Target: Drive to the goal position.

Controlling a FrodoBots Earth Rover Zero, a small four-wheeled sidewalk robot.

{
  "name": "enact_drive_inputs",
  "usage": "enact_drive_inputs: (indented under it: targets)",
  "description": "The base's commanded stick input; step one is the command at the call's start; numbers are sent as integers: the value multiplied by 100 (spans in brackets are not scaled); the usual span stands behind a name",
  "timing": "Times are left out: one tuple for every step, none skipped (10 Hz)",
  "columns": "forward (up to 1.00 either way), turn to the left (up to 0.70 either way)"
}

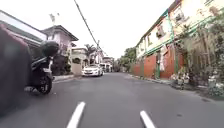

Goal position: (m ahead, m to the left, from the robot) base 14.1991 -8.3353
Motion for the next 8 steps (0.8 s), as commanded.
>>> enact_drive_inputs:
  targets:
    - [70,0]
    - [70,0]
    - [70,0]
    - [70,0]
    - [70,0]
    - [70,0]
    - [70,0]
    - [70,0]
